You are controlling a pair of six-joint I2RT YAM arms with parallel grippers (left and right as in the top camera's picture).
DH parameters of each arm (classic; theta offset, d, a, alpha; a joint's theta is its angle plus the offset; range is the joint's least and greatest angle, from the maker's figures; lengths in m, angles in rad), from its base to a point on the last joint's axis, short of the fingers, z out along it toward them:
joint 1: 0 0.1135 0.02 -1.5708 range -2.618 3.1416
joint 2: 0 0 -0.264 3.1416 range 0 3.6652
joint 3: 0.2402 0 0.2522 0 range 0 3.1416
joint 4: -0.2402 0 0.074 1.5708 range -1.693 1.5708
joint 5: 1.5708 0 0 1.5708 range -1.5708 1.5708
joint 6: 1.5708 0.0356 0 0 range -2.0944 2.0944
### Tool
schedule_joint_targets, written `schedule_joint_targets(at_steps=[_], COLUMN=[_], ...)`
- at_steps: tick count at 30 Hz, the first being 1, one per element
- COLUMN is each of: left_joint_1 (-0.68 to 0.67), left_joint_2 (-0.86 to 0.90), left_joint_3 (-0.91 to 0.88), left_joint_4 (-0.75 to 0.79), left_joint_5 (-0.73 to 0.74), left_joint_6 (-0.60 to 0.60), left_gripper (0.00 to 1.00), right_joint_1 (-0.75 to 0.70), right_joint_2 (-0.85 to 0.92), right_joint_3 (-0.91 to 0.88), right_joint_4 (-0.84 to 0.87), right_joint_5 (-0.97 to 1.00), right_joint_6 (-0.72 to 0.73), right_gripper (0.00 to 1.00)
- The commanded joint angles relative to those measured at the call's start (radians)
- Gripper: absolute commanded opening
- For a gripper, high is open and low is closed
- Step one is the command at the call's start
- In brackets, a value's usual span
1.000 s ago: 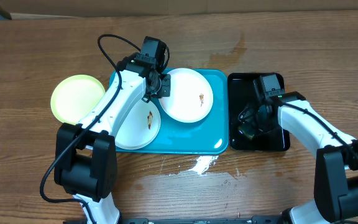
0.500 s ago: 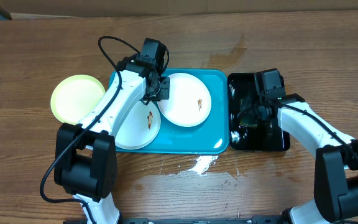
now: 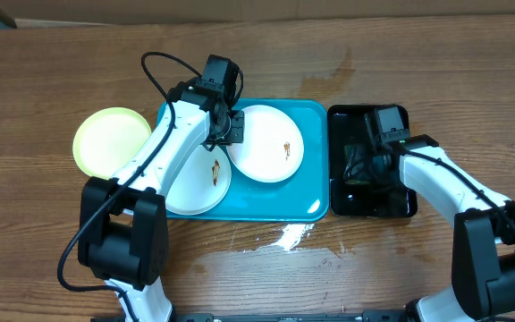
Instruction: Clean dirty plates on tray and stack at the side
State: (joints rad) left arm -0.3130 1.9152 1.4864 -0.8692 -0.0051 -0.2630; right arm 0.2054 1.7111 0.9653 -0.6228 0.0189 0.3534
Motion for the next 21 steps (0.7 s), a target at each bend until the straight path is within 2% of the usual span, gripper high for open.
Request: schedule_joint_targets(at_steps=[1, 6, 10, 16, 21], left_joint_1=[-0.002, -0.002, -0.002, -0.002, -0.002], left_joint_2=[-0.011, -0.011, -0.011, -0.011, -0.011], left_joint_3=[0.013, 0.013, 0.013, 0.013, 0.013], left_joint_4=[-0.002, -0.002, -0.002, 0.001, -0.001], left_joint_5=[-0.006, -0.006, -0.006, -0.006, -0.006], left_joint_6=[0.001, 0.001, 0.001, 0.001, 0.001], left_gripper=[0.06, 0.06, 0.06, 0.06, 0.06], right_joint_1=[0.003, 0.003, 0.003, 0.003, 0.003], right_joint_2=[0.001, 0.001, 0.001, 0.001, 0.002], right_joint_3=[0.002, 0.002, 0.002, 0.001, 0.001], right_joint_4=[0.005, 0.015, -0.035, -0.071, -0.071], right_joint_5=[-0.081, -0.080, -0.080, -0.080, -0.079], right_joint_6=[-0.083, -0.094, -0.093, -0.093, -0.093], right_gripper=[0.73, 0.73, 0.66, 0.64, 0.38])
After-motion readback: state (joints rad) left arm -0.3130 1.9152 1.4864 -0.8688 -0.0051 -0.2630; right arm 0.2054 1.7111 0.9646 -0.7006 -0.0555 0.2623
